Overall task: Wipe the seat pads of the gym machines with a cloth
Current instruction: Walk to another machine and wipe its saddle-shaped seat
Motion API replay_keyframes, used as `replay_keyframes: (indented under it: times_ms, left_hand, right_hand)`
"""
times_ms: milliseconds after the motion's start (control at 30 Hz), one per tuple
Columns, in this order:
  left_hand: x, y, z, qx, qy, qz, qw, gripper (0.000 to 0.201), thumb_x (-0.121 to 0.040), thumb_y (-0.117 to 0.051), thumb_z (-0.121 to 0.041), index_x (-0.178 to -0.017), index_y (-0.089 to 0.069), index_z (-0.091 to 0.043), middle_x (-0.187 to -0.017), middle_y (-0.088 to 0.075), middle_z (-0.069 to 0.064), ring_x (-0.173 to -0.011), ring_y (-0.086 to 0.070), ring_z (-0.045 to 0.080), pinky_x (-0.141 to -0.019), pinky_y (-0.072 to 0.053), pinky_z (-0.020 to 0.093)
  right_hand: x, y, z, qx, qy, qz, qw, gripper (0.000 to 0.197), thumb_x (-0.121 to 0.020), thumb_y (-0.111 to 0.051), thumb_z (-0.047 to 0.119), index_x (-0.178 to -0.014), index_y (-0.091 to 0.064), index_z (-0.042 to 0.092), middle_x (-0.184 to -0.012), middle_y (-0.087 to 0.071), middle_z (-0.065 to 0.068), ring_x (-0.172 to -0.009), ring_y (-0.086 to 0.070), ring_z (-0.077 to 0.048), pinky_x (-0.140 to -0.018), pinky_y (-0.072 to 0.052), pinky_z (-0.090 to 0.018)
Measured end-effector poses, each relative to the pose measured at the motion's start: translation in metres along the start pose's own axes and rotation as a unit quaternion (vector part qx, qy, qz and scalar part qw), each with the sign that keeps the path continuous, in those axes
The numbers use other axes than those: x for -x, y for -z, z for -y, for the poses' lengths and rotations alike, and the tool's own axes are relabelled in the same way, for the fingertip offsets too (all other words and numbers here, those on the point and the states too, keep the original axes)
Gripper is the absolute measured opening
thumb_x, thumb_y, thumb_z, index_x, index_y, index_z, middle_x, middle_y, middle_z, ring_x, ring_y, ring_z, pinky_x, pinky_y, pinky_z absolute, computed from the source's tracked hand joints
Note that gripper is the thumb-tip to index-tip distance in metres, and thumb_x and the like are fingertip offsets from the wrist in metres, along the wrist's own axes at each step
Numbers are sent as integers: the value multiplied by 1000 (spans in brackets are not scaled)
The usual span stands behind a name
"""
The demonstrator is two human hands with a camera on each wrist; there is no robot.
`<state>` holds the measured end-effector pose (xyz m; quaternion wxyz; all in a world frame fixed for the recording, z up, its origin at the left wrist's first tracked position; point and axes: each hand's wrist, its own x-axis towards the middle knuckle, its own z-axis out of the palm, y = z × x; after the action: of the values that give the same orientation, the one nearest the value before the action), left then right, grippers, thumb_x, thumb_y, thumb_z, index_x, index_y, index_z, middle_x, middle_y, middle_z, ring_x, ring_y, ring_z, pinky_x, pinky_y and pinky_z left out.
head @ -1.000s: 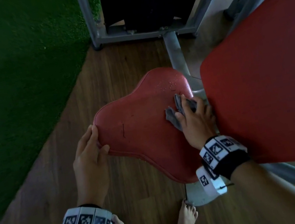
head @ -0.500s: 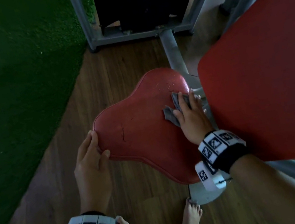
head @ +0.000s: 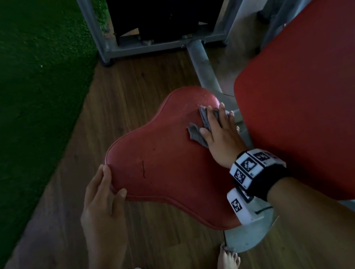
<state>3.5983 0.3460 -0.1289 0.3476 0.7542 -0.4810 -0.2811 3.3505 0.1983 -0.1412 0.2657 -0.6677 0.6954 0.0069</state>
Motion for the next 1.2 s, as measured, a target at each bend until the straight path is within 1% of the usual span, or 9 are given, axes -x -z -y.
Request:
replay_keyframes:
  times_ms: [167, 300, 367, 500, 633, 733, 867, 1000, 1200]
  left_hand:
    - [1, -3, 1, 18, 14, -5, 1000, 60, -90, -63, -7, -144, -41, -19, -145, -38, -16, -134, -42, 7, -107, -39, 31]
    - [0, -3, 1, 25, 14, -9, 1000, 61, -88, -63, -2, -144, -42, -16, -147, -40, -9, -134, -43, 11, -107, -40, 35]
    - [0, -2, -1, 17, 15, -6, 1000, 61, -88, -63, -2, -144, -42, -15, -146, -39, -9, -134, -43, 12, -106, -40, 32]
    - [0, 0, -6, -18, 11, -3, 1000, 60, -88, -63, -5, -144, -42, -16, -146, -39, -9, -132, -43, 12, -102, -36, 23]
    - [0, 0, -6, -22, 14, -9, 1000, 60, -89, -64, -7, -143, -43, -19, -146, -41, -8, -131, -43, 10, -101, -38, 26]
    - [0, -1, -3, -21, 11, -14, 1000, 60, -88, -64, -7, -143, -43, -20, -143, -37, -14, -130, -45, 11, -101, -40, 29]
    - [0, -2, -5, -10, 18, -18, 1000, 61, -88, -64, -4, -143, -44, -19, -142, -38, -15, -131, -43, 9, -102, -38, 26]
    - [0, -1, -10, -11, 25, -16, 999, 61, -88, -64, -4, -143, -43, -19, -142, -37, -15, -130, -40, 5, -100, -33, 17]
    - [0, -2, -6, 6, 28, -14, 999, 61, -88, -65, -3, -143, -44, -19, -142, -39, -14, -131, -43, 11, -103, -37, 29]
  right_hand:
    - [8, -2, 4, 33, 26, 7, 999, 61, -100, -25, 48, -152, 0, 30, -160, 14, -2, -147, 13, -30, -118, -6, -55]
    - [35, -12, 4, 96, 103, 48, 989, 63, -93, -8, 59, -150, 11, 37, -158, 24, 6, -145, 20, -25, -117, 2, -53]
    - [34, -12, 6, 111, 138, 53, 983, 65, -89, -1, 61, -149, 13, 39, -157, 26, 8, -145, 22, -24, -117, 3, -54]
    - [4, -4, 10, 139, 173, 51, 974, 60, -94, -9, 57, -149, 11, 42, -158, 21, 10, -146, 18, -23, -117, 2, -52]
    - [-44, 1, 18, 144, 182, 9, 973, 56, -97, -16, 55, -149, 5, 44, -161, 11, 9, -147, 9, -29, -117, -4, -55]
    - [-77, 9, 20, 139, 147, -8, 979, 56, -98, -21, 55, -150, -2, 43, -162, 3, 5, -146, -6, -36, -116, -15, -55]
    - [-90, 19, 26, 54, 0, 3, 999, 63, -96, -26, 60, -151, -6, 38, -160, -6, 0, -135, -28, -42, -105, -33, -53]
    - [-73, 22, 22, -23, -79, -7, 997, 69, -95, -32, 58, -152, -7, 29, -156, -17, -11, -135, -30, -41, -105, -32, -50]
    - [-36, 12, 1, -75, -155, 1, 985, 72, -97, -31, 54, -152, -4, 17, -149, -26, -23, -130, -39, -40, -106, -31, -47]
